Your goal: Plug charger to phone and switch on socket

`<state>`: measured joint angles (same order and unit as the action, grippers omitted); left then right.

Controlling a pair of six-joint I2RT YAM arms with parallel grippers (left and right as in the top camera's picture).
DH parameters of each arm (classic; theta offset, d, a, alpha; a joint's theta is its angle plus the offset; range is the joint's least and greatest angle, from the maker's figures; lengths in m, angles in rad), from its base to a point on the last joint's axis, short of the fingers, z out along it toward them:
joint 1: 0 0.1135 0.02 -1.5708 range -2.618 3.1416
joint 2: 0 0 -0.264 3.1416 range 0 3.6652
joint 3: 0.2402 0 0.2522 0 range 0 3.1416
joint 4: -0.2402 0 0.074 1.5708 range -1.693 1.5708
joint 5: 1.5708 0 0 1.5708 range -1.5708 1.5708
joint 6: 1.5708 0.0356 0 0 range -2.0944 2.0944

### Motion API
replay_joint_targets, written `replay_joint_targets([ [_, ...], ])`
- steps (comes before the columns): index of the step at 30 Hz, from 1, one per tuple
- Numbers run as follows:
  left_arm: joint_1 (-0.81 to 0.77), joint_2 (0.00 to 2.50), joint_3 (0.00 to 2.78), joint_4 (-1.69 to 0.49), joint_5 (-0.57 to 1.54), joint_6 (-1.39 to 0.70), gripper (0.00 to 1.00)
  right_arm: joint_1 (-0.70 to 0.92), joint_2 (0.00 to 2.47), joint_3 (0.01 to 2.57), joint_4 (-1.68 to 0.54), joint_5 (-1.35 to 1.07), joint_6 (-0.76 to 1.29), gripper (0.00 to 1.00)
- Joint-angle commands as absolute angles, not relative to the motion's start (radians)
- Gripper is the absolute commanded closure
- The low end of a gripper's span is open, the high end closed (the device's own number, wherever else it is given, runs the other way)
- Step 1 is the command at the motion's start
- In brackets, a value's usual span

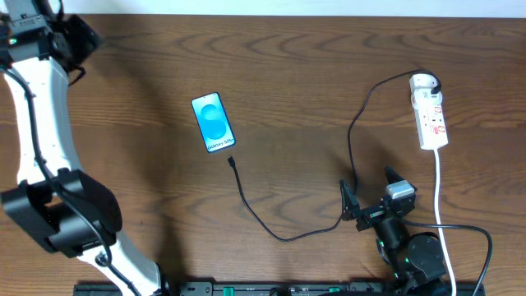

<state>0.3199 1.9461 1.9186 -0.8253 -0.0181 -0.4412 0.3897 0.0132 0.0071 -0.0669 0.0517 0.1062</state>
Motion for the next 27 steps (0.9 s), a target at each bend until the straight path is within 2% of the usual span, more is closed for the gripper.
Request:
replay_joint_targets([
  [1,0.324,1.982,1.917,-0.858,0.065,-0.421,0.02,0.385,0.013,0.006,-0.071,0.053,0.118,0.01],
  [8,0.294,1.999,1.917,-0.988,0.072,-0.401,0.02,0.385,0.013,0.006,-0.071,0.053,0.118,0.01],
  [14,0.199,2.022,1.916,-1.069,0.072,-0.402,0.01,0.385,0.013,0.006,-0.071,0.053,0.118,0.01],
  [24,0.016,2.046,1.865,-1.067,0.049,-0.583,0.01,0.385,0.013,0.006,-0.071,0.053,0.118,0.01],
  [27,-0.027,2.068,1.865,-1.068,0.067,-0.558,0.02,0.385,0.013,0.006,-0.071,0.053,0.118,0.01],
])
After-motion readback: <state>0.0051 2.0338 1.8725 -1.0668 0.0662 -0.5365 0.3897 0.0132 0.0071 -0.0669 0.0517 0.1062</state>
